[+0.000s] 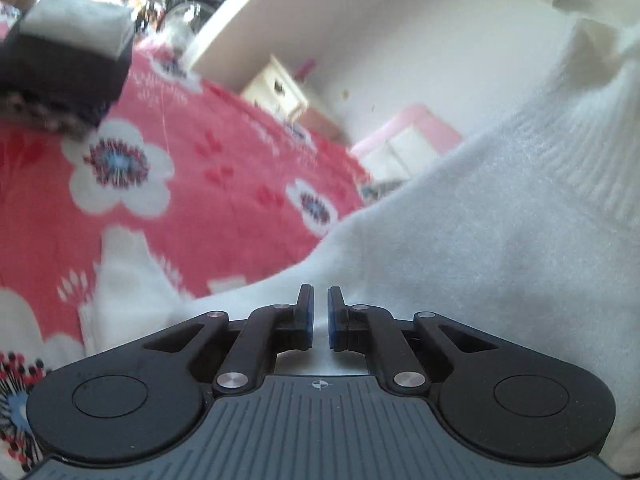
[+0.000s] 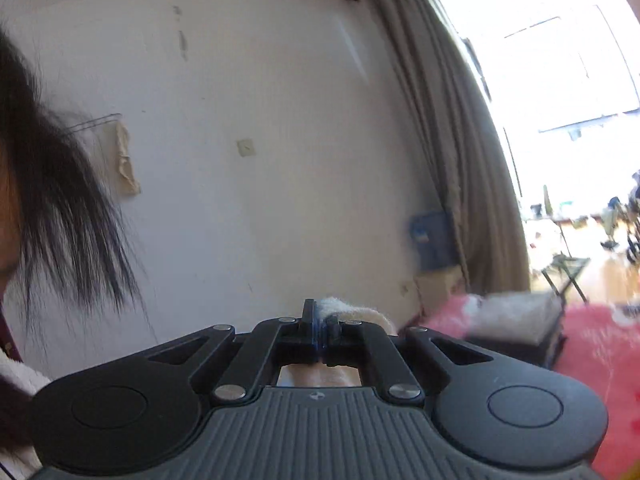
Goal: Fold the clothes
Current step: 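Lay the sweater flat on the bed and open both tools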
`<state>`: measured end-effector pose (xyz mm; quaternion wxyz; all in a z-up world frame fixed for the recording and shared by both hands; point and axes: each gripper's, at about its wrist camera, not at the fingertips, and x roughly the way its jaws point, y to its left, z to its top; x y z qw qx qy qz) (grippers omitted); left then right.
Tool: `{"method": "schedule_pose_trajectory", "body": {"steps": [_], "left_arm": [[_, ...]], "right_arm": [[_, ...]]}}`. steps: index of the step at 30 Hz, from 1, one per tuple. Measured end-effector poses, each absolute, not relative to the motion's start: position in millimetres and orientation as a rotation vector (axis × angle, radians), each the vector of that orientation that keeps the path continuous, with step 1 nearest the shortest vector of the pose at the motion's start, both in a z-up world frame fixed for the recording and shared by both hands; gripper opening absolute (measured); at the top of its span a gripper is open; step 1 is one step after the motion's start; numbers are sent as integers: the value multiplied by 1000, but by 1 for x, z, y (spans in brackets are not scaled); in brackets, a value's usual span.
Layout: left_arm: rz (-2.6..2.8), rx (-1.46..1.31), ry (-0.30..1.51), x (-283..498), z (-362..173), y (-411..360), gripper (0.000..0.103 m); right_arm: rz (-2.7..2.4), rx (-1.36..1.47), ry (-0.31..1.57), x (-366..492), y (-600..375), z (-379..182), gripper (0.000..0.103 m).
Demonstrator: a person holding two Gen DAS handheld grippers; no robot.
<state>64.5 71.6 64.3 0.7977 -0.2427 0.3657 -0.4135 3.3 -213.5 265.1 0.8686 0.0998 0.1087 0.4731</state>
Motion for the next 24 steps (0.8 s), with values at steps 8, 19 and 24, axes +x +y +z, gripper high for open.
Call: {"method": "schedule_pose_trajectory", "body": {"steps": [8, 19, 24], "left_arm": [[-757, -362, 486, 26, 124, 73, 12], [-610, 5, 820, 8, -32, 22, 23], [-825, 254, 704, 18, -16, -5, 36]], "right_arm": [[978, 10, -18, -14, -218, 295, 3], [477, 13, 657, -6, -290, 1, 4], [523, -192, 733, -51, -274, -44, 4]]}}
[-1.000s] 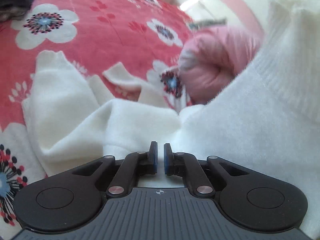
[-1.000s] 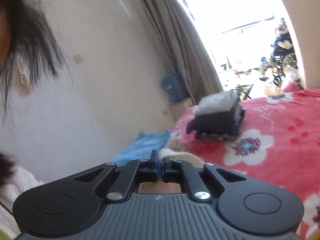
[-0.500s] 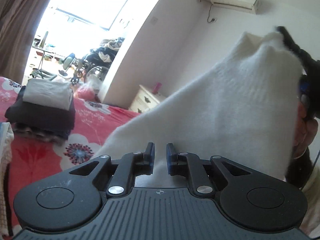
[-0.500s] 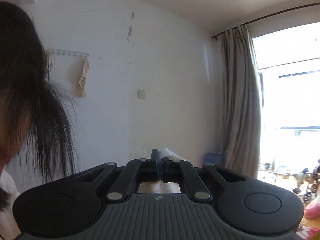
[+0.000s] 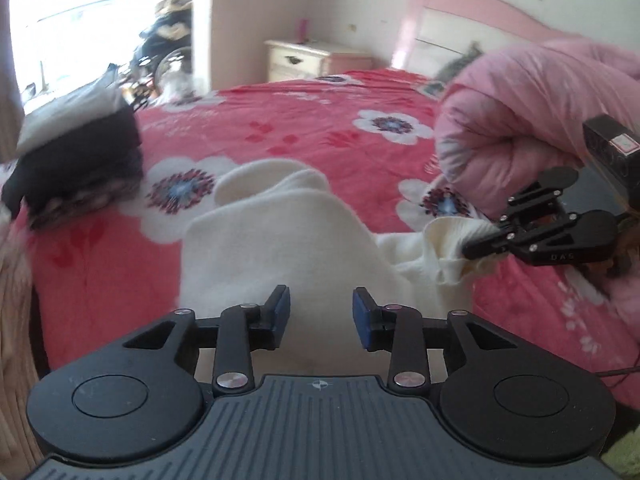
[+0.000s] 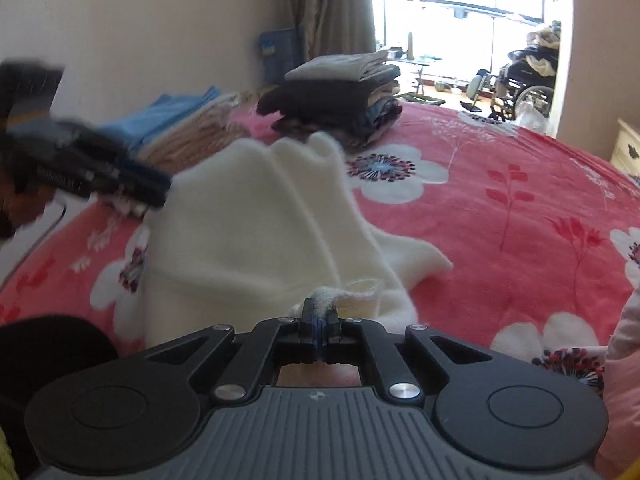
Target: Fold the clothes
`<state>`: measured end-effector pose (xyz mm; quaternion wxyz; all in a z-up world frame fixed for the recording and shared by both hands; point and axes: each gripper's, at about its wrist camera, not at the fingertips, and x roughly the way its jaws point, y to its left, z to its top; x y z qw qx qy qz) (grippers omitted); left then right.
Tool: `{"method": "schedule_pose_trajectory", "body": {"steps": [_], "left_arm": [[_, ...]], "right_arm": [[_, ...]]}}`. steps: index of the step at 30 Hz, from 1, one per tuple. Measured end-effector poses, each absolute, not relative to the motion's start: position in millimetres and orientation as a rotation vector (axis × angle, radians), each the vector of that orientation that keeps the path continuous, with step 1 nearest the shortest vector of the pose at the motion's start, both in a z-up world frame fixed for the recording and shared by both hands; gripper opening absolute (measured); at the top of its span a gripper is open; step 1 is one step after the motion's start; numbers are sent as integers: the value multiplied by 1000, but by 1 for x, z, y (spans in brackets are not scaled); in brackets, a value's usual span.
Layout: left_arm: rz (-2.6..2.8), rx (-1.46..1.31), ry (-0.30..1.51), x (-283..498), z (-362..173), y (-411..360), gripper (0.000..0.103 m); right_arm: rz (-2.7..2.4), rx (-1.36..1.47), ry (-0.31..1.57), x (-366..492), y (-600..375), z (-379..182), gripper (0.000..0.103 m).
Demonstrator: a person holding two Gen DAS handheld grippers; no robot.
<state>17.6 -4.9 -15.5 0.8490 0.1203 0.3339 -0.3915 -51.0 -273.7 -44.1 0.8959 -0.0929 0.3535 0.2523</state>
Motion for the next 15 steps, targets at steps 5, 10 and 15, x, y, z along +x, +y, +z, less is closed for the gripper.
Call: {"method": "schedule_pose_trajectory", "body": {"steps": [5, 10, 15], "left_arm": [[-990, 516, 656, 26, -33, -55, 43], [-973, 644, 708, 28, -72, -61, 43], [-944, 598, 760, 34, -85, -45, 43]], "right_arm": [[539, -580, 833, -74, -269, -60, 11], [394, -445, 845, -68, -316, -30, 19], [492, -99, 724, -43, -332, 0, 36]]}}
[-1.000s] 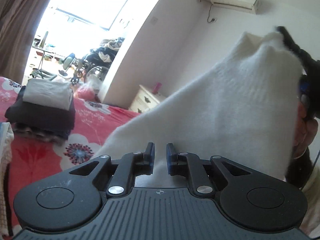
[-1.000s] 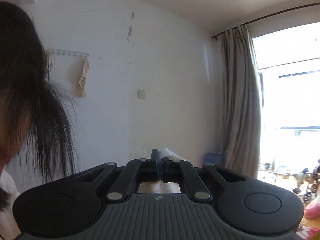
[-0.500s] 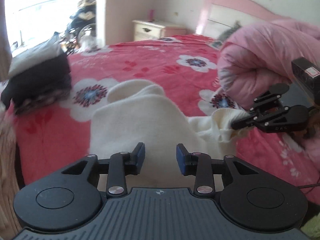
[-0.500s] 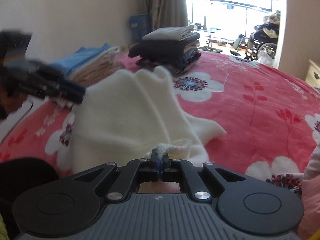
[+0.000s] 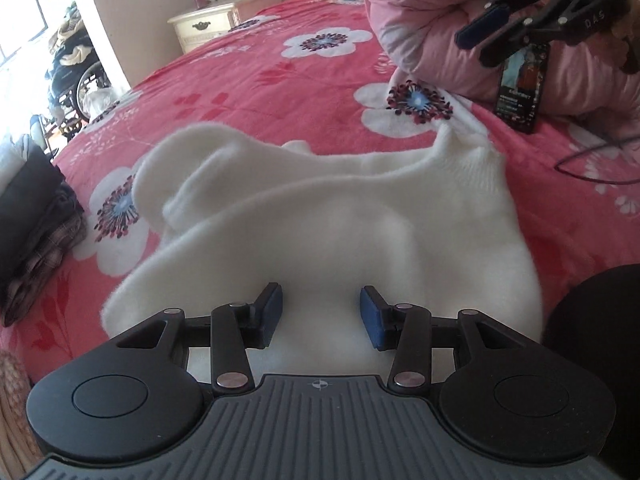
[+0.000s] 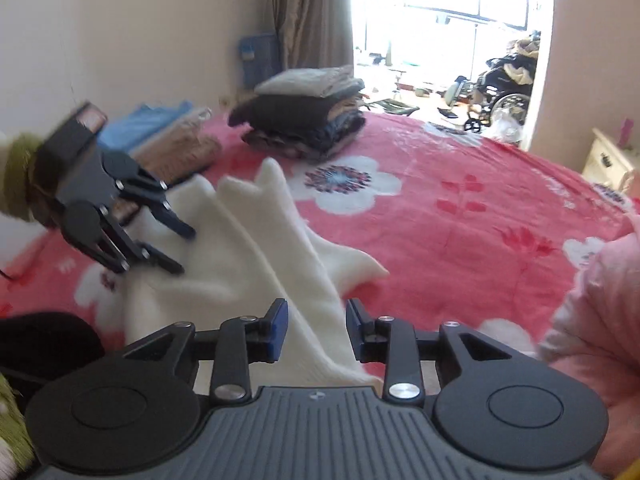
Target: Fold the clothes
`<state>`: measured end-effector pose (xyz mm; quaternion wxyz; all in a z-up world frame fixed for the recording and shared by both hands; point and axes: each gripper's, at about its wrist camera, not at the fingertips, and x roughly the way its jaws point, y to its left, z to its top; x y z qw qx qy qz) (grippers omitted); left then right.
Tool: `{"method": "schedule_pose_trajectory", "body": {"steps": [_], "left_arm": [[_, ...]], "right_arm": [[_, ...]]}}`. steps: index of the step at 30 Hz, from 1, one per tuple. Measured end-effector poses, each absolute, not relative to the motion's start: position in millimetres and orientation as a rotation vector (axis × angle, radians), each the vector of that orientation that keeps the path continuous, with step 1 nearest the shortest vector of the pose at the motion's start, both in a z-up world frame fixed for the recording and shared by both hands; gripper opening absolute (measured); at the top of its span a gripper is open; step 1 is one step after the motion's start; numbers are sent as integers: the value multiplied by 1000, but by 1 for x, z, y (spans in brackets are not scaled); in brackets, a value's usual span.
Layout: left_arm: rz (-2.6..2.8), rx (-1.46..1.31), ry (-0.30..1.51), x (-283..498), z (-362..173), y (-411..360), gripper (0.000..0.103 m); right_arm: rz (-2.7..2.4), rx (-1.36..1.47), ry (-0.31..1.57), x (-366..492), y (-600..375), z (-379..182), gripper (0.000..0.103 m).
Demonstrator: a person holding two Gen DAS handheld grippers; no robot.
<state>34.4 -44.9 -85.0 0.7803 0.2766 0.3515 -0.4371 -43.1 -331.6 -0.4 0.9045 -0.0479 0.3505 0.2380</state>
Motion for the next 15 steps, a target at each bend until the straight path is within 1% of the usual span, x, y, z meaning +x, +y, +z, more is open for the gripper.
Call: {"method": "schedule_pose_trajectory", "body": {"steps": [2, 6, 9, 13, 14, 15], "left_arm": [[-942, 576, 760, 34, -86, -41, 43], [-944, 577, 746, 33, -86, -42, 43], [-958, 572, 746, 34, -86, -40, 43], [-966, 575, 753, 35, -86, -43, 43], [-971, 583, 751, 34, -84, -44, 43], [-975, 592, 750, 33, -83, -45, 43]], "right_arm": [[552, -125, 762, -24, -314, -19, 38], [583, -237, 906, 19, -292, -80, 38], [598, -194, 1038, 43, -299, -114, 39], [616, -113, 1114, 42, -316, -117, 39], [619, -102, 1135, 39, -318, -115, 38], [625, -100, 1146, 32, -319, -112, 33]]}}
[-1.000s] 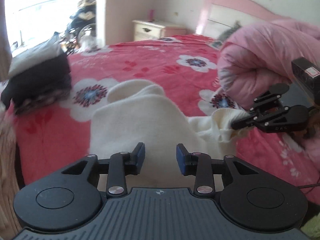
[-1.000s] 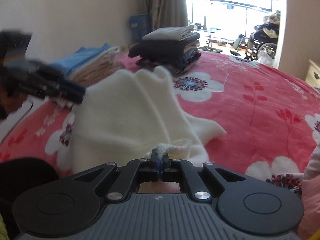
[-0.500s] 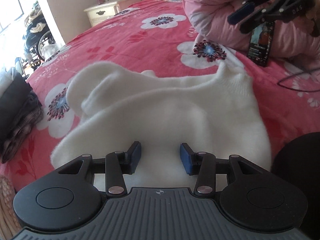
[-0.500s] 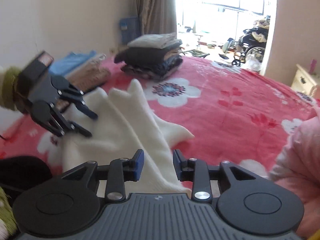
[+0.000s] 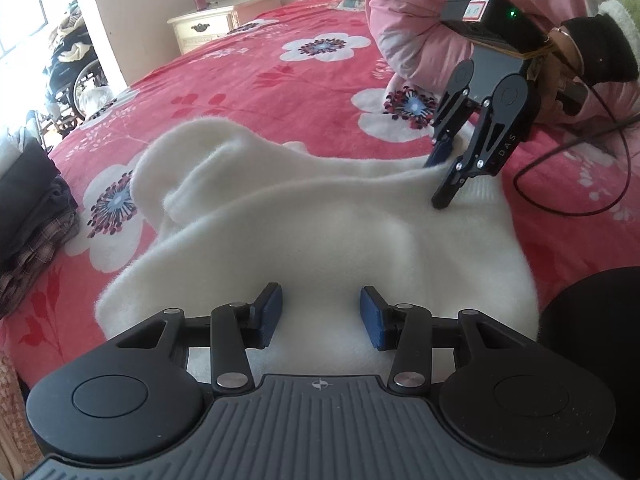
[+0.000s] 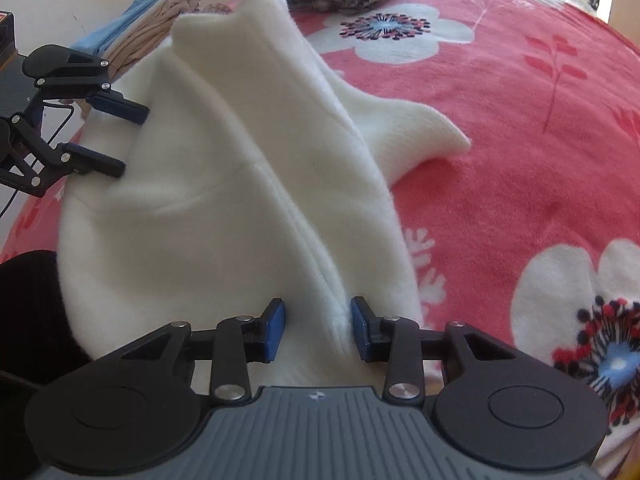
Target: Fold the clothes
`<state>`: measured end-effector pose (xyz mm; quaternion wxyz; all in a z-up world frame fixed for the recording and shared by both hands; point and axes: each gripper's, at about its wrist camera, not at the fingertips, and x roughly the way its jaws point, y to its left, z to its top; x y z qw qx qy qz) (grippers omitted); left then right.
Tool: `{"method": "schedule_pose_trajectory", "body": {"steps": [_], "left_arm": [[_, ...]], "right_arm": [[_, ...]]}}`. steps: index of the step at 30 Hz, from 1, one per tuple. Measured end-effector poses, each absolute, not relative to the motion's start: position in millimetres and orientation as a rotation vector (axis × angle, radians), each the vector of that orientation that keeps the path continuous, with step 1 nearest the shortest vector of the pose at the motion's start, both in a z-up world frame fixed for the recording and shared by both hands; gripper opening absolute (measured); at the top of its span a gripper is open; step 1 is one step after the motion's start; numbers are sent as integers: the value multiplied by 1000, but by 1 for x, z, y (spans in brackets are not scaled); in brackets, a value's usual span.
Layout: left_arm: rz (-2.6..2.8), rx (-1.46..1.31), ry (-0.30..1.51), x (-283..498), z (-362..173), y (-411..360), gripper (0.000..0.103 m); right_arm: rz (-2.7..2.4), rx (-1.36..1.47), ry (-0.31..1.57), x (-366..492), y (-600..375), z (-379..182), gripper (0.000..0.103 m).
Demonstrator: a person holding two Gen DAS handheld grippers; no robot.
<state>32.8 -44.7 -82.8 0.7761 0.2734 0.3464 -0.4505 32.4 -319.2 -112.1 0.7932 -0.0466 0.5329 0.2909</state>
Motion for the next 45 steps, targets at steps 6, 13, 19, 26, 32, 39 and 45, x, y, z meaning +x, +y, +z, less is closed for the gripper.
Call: {"method": "schedule_pose_trajectory", "body": {"steps": [6, 13, 19, 26, 32, 39, 45], "left_arm": [[-1141, 598, 644, 10, -48, -54, 44], [-1393, 894, 384, -54, -38, -109, 53], [-1524, 1205, 237, -92, -59, -124, 56], [-1495, 1126, 346, -81, -65, -119, 18], [-1410, 929, 497, -54, -72, -102, 10], [-1165, 658, 592, -33, -36, -33, 10], [-957, 602, 701, -32, -31, 19, 10]], "right_arm": [[664, -226, 1024, -25, -303, -59, 11], [783, -567, 869, -92, -247, 2, 11], [883, -791, 817, -117, -218, 20, 11], [905, -731, 792, -117, -214, 38, 14], [737, -428, 748, -106, -272, 54, 32], [450, -368, 810, -82, -320, 11, 36], [550, -314, 725, -33, -299, -23, 45]]}}
